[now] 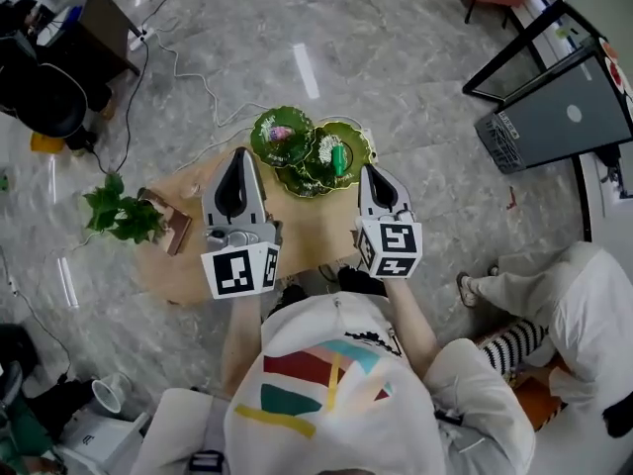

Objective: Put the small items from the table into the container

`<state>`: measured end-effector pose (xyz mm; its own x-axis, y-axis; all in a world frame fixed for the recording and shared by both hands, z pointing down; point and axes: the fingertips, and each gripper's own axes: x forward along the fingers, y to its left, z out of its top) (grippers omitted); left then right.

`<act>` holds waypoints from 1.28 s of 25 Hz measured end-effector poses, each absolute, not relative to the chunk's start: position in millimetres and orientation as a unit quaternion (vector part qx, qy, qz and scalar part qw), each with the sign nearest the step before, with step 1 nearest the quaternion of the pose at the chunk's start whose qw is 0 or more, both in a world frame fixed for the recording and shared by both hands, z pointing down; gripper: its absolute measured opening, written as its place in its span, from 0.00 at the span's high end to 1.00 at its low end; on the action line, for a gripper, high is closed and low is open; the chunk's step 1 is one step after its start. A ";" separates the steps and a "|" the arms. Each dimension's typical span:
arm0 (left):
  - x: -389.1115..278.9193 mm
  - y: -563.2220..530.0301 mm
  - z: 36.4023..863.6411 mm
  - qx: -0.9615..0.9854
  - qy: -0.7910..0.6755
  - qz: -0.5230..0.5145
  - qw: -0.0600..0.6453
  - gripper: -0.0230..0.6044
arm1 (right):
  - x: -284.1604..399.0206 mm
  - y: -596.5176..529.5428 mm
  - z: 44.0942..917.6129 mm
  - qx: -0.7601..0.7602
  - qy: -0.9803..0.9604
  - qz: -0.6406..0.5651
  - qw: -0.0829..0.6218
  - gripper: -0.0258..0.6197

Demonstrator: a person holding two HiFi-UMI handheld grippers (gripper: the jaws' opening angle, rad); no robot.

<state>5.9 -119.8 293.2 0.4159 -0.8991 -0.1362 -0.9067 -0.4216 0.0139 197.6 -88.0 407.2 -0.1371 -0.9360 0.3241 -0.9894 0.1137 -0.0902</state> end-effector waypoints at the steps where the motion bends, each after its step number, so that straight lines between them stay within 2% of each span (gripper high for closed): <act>1: 7.9 -119.3 288.1 -0.843 0.533 0.065 0.035 0.95 | 198.9 -87.0 398.7 0.652 -0.741 0.133 0.089 0.94; 7: 10.8 -115.5 262.9 -0.848 0.519 0.081 0.061 0.95 | 202.7 -90.0 364.5 0.664 -0.738 0.099 0.062 0.94; 32: -16.2 -106.2 261.6 -0.828 0.549 0.097 0.057 0.95 | 184.2 -90.2 366.7 0.645 -0.755 0.089 0.079 0.94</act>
